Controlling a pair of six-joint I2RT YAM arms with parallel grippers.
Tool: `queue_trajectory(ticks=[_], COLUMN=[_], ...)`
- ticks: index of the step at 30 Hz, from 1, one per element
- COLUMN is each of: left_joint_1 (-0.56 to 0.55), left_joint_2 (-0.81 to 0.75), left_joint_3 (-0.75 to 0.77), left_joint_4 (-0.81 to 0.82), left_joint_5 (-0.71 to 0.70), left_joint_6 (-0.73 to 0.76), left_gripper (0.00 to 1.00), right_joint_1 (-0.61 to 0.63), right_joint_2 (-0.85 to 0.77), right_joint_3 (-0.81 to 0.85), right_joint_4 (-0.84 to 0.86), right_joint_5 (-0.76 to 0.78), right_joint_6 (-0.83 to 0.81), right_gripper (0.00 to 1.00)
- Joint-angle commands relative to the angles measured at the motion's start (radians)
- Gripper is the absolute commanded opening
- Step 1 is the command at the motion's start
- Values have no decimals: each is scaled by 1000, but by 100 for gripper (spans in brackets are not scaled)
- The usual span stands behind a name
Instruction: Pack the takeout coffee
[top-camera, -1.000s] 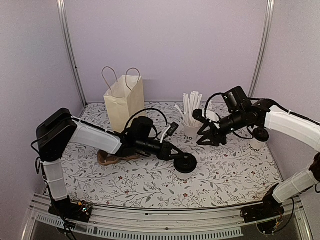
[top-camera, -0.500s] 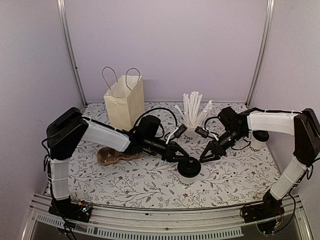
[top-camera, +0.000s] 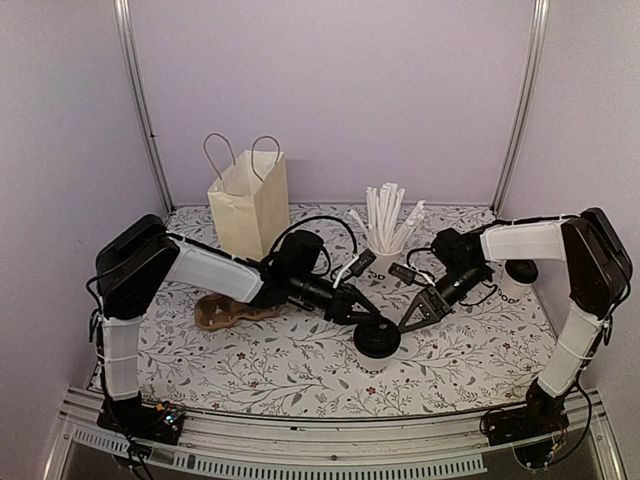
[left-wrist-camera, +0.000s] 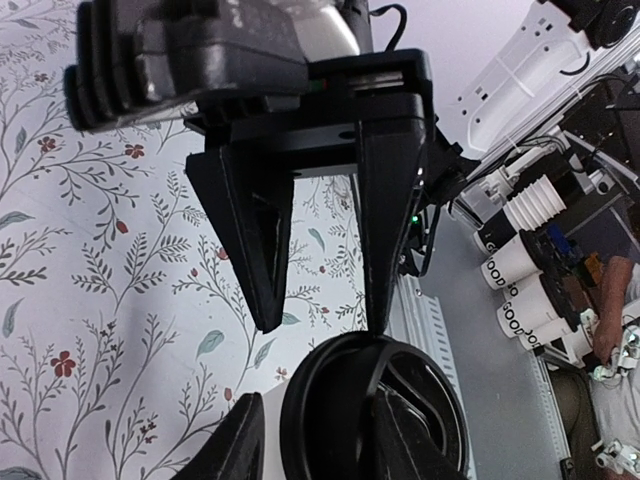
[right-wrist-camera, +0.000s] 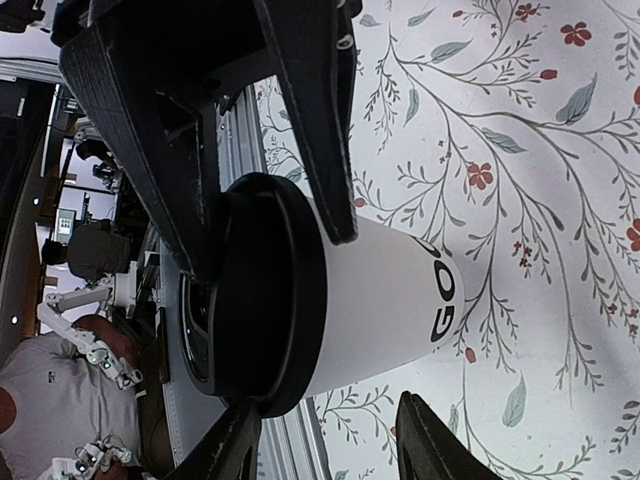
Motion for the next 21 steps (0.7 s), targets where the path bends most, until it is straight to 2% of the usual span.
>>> queue_trajectory(ticks=[1,12,17,19,21], left_joint_1=[-23,-23,-24,-24,-23], left_joint_2=[107,100,99,98,98], left_joint_3=[-56,-74,-91,-101,-109], left_joint_4=[-209,-193,-179,-171,-166], left_joint_5=[-88,-102,-113,-114,-118], left_joint_6=[40,27,19,16,16], left_gripper=[38,36,36,36,35], right_joint_1=[13,12,13,15,16], right_joint_2=[37,63,70,89,105], right_joint_3=[36,34,-25,-28,-28], right_joint_4=[-21,-28,85,95,101], right_joint_5=[-55,-71,153,286,345], right_joint_6=[-29,-37,73,127,144], right_gripper=[49,51,48,44,42])
